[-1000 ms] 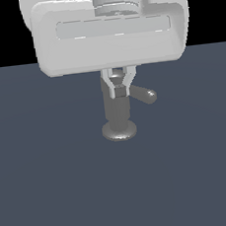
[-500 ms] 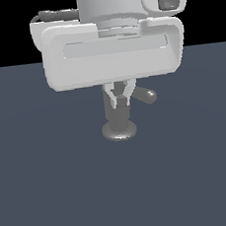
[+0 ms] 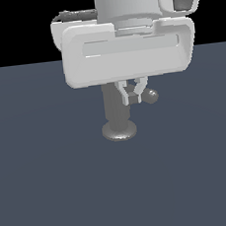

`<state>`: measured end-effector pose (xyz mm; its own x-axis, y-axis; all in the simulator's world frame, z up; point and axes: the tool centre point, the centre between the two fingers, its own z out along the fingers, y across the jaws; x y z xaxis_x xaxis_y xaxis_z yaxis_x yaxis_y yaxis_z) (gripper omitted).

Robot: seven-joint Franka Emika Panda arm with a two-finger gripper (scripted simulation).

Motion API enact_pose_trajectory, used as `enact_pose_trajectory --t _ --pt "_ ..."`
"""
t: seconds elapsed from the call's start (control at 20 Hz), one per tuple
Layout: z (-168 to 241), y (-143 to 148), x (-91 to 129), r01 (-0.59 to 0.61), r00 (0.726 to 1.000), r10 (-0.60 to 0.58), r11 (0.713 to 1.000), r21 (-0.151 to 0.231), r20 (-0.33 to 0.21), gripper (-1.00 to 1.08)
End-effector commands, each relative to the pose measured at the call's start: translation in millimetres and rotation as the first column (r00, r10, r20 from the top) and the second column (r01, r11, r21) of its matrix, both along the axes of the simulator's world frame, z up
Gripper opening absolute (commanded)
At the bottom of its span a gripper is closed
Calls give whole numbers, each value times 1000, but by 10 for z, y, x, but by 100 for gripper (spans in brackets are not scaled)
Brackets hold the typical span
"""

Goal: Turn on the faucet by rotating a designated handle.

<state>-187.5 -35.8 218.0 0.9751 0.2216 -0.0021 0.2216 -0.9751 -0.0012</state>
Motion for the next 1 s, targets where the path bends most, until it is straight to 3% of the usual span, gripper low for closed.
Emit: enact_pose_trajectory --t 0.0,0.95 --pt "-1 -120 54 3 1000 -3 1000 -1 2 -100" --pt "-3 -870 363 3 1000 -3 1000 -1 2 -100"
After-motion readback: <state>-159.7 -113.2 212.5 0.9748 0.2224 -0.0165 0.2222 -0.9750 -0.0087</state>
